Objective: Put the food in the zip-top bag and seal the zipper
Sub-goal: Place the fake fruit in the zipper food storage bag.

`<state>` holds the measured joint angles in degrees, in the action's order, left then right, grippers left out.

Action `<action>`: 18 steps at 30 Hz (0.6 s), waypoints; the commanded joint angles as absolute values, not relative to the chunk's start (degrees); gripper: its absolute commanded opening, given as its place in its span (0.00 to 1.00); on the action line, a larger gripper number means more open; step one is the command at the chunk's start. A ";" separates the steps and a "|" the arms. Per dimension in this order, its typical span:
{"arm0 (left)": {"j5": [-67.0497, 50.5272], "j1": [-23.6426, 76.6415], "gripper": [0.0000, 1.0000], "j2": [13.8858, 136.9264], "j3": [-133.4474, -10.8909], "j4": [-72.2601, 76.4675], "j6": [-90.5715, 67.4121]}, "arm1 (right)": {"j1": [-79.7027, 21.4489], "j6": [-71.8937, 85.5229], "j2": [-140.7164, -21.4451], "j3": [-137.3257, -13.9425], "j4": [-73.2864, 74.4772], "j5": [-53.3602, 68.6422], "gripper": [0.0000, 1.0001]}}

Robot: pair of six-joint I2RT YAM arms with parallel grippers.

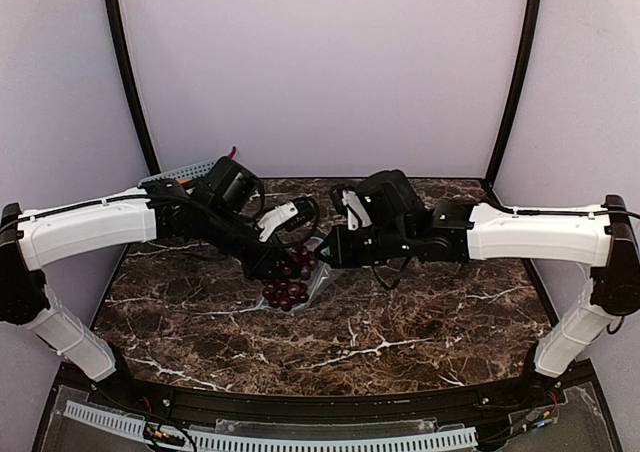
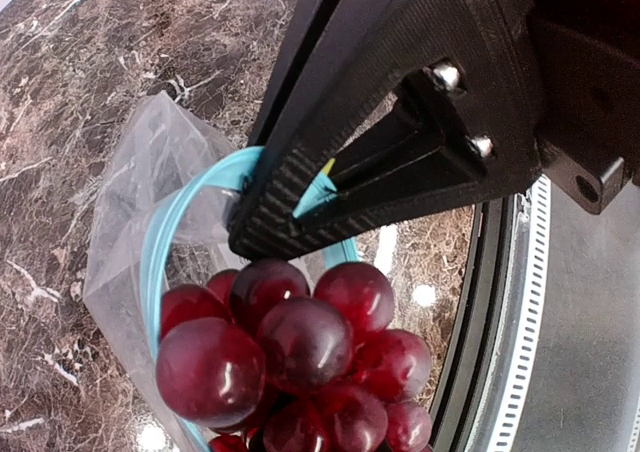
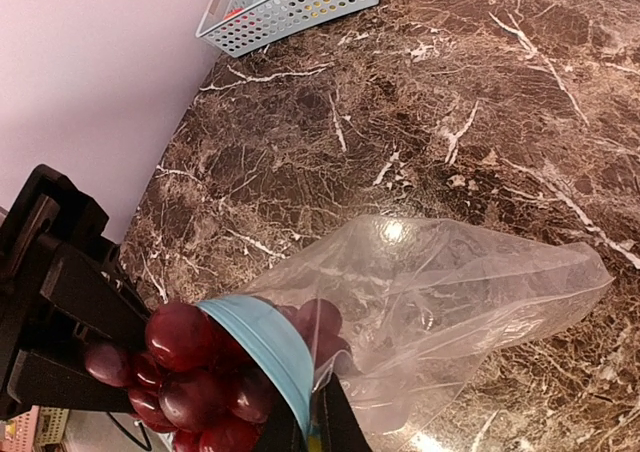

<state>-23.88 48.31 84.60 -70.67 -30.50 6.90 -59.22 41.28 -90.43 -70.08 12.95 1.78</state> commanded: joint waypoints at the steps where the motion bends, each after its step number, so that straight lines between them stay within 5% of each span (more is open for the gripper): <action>1: -24.88 49.00 0.01 85.55 -70.20 -32.73 7.11 | -58.50 41.95 -91.59 -70.66 10.90 4.04 0.05; 18: -24.80 49.11 0.02 90.95 -72.01 -27.37 3.91 | -58.44 42.02 -91.66 -70.25 10.63 6.02 0.05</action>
<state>-23.40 48.84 89.49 -70.89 -28.75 4.71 -58.22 41.28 -91.90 -70.08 13.50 3.88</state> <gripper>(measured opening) 0.116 0.050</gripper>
